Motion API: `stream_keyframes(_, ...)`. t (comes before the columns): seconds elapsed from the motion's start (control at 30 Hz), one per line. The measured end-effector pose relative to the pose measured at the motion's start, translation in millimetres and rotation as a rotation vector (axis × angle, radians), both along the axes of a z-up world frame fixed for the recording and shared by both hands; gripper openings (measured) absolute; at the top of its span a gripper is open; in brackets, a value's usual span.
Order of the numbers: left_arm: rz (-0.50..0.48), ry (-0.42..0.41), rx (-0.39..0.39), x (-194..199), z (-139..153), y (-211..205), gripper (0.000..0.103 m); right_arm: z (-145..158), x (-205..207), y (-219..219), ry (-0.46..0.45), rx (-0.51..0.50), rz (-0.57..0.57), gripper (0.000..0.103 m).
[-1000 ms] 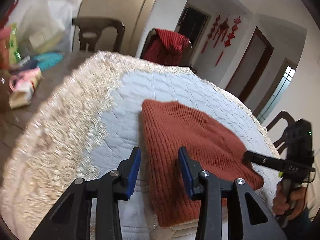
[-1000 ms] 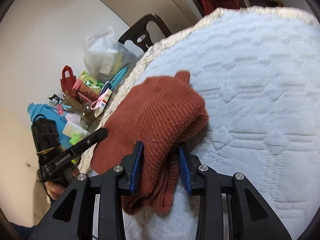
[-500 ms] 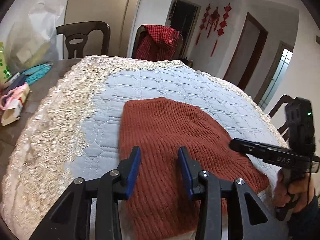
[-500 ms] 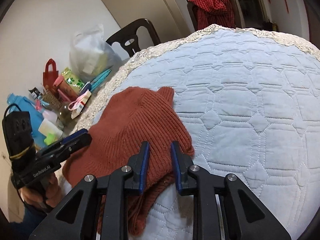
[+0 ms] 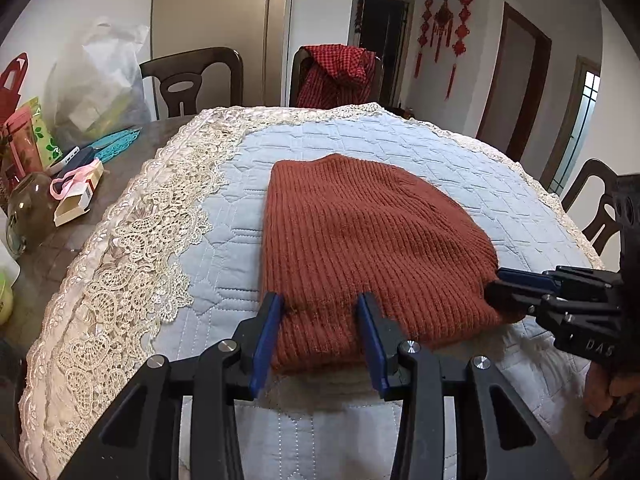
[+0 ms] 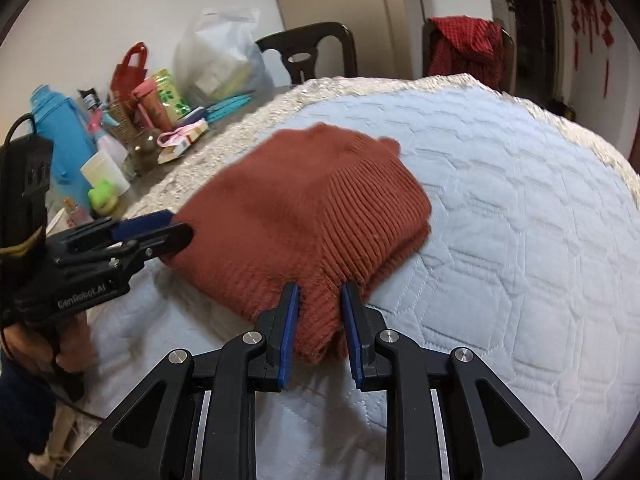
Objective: Fold small clothes
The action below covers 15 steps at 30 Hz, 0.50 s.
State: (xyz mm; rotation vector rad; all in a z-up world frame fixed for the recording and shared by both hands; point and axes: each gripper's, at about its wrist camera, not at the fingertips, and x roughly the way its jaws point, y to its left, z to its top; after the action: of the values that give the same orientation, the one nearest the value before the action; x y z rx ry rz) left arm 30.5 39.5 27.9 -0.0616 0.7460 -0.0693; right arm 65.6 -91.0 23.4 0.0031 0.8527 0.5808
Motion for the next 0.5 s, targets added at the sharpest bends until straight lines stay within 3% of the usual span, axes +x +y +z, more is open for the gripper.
stream_keyframes(0.23,0.011,0.014,0.006,0,-2,-2,0.050,-2,0,-3,-0.007,0.000,-0.009,0.025)
stream_keyframes(0.5,0.041,0.026,-0.002,-10,3,-3,0.050,1,-13,-6,0.018,0.001,-0.020,0.028)
